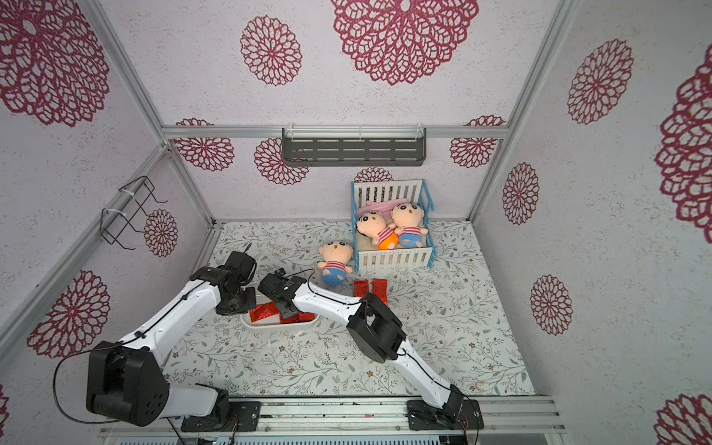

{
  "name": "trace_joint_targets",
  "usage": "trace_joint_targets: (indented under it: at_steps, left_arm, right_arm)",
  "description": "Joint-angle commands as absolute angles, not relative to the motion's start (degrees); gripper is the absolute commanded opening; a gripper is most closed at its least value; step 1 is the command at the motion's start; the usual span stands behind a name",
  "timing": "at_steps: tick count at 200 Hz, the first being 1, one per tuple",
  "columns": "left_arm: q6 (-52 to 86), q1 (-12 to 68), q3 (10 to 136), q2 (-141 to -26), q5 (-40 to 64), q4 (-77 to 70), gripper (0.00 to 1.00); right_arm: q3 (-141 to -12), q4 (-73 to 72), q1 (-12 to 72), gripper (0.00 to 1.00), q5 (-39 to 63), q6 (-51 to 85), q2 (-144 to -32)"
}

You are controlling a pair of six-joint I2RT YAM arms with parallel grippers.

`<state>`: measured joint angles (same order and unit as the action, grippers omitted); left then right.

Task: Take the tea bags out of the storage box
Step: Pick up the tea bag from the storage box, then place the tea bag at the center of the board.

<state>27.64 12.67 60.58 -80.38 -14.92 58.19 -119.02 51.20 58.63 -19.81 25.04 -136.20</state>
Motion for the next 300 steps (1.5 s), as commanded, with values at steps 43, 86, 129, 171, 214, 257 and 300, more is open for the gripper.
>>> trace_joint_targets:
  at_steps: [43, 86, 129, 171, 214, 257, 300]
  left_arm:
    - [27.75, 13.24, 61.17, -80.77, -15.93, 58.54, 0.0]
    - [27.77, 13.36, 61.07, -80.09, -16.27, 58.69, 0.0]
    - [27.7, 13.36, 61.17, -80.32, -15.92, 58.59, 0.0]
    - [27.59, 13.4, 61.1, -80.33, -15.41, 58.46, 0.0]
    - [27.61, 13.45, 61.17, -80.08, -15.4, 58.53, 0.0]
    - [27.63, 13.58, 61.16, -80.15, -15.39, 58.49, 0.0]
    - [27.74, 13.72, 61.17, -80.24, -15.49, 58.56, 0.0]
  right_arm:
    - [-120.58, 50.66, 58.08, 0.0, -22.32, 24.22, -128.21]
    - [-109.74, 43.0, 54.5, 0.0, -17.84, 22.51, -116.15]
    - [-90.23, 35.63, 45.09, 0.0, -15.97, 20.65, -98.96]
    - [-67.24, 25.23, 31.86, 0.0, -14.46, 17.22, -84.35]
    - [-53.76, 19.51, 23.74, 0.0, -17.92, 13.75, -79.69]
    - [-48.55, 13.14, 22.84, 0.0, -17.3, 10.93, -80.98]
    - [-47.85, 4.86, 22.77, 0.0, -22.49, 4.18, -87.06]
